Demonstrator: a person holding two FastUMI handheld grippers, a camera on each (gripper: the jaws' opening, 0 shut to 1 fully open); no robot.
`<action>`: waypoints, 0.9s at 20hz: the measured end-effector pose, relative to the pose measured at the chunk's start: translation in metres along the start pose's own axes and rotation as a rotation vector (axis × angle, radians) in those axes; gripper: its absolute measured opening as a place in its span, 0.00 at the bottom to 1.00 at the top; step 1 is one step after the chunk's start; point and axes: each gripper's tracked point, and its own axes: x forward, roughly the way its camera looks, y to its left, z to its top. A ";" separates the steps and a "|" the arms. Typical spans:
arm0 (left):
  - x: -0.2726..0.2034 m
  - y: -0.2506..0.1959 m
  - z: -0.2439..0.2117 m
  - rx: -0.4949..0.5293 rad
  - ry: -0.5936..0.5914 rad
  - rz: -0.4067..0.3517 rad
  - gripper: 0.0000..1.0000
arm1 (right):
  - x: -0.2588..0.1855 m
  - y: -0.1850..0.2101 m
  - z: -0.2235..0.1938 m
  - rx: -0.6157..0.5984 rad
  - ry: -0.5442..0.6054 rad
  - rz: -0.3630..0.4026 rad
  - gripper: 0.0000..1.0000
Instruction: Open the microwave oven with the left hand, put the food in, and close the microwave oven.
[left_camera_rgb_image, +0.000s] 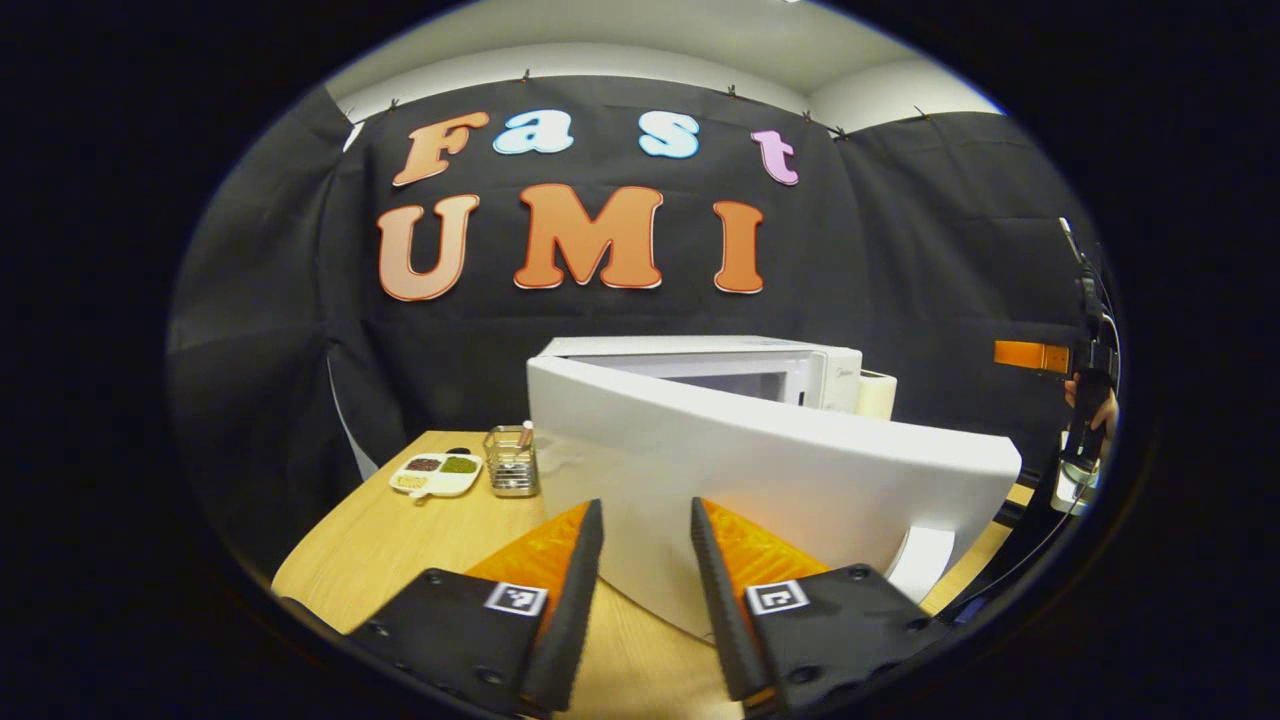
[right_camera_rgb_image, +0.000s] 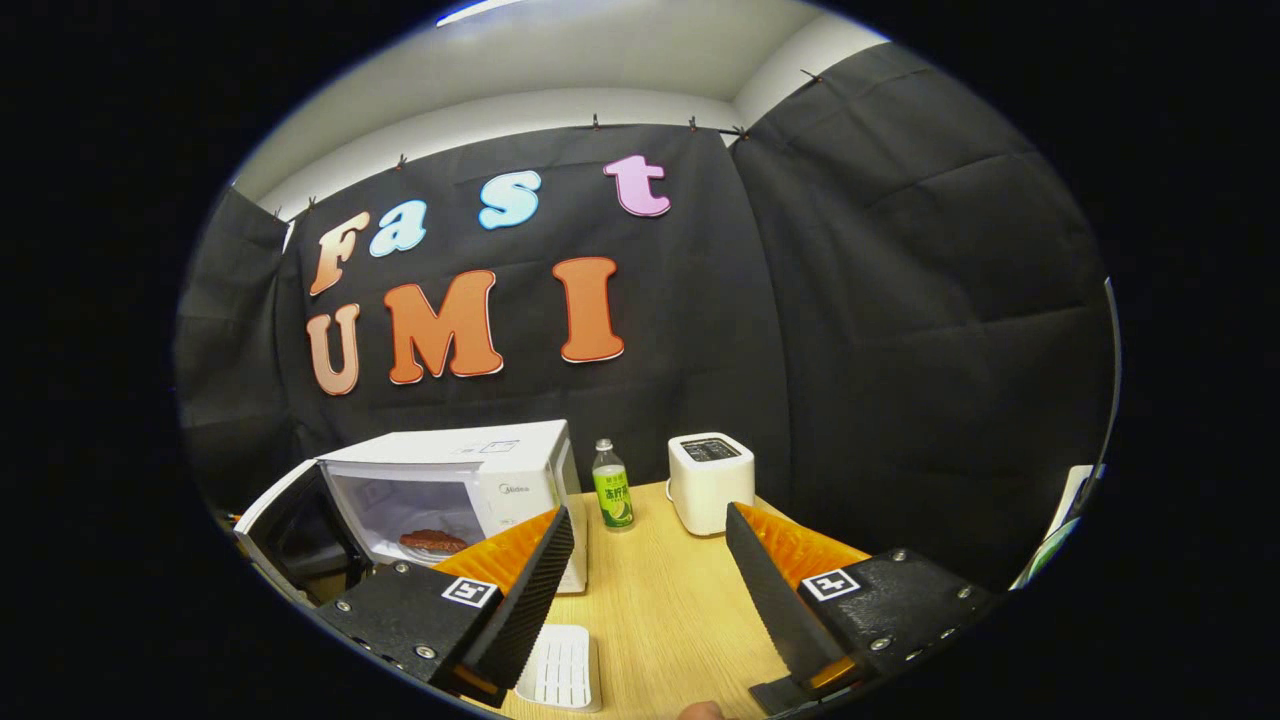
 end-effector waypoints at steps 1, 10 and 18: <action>0.008 -0.010 0.002 0.014 -0.006 -0.001 0.31 | 0.002 -0.005 -0.001 0.005 0.004 -0.007 0.95; 0.053 -0.092 0.008 0.067 0.005 -0.159 0.06 | 0.013 -0.038 -0.011 0.032 0.024 -0.056 0.95; 0.128 -0.102 0.013 -0.009 0.019 -0.109 0.10 | 0.020 -0.071 -0.017 0.048 0.030 -0.109 0.95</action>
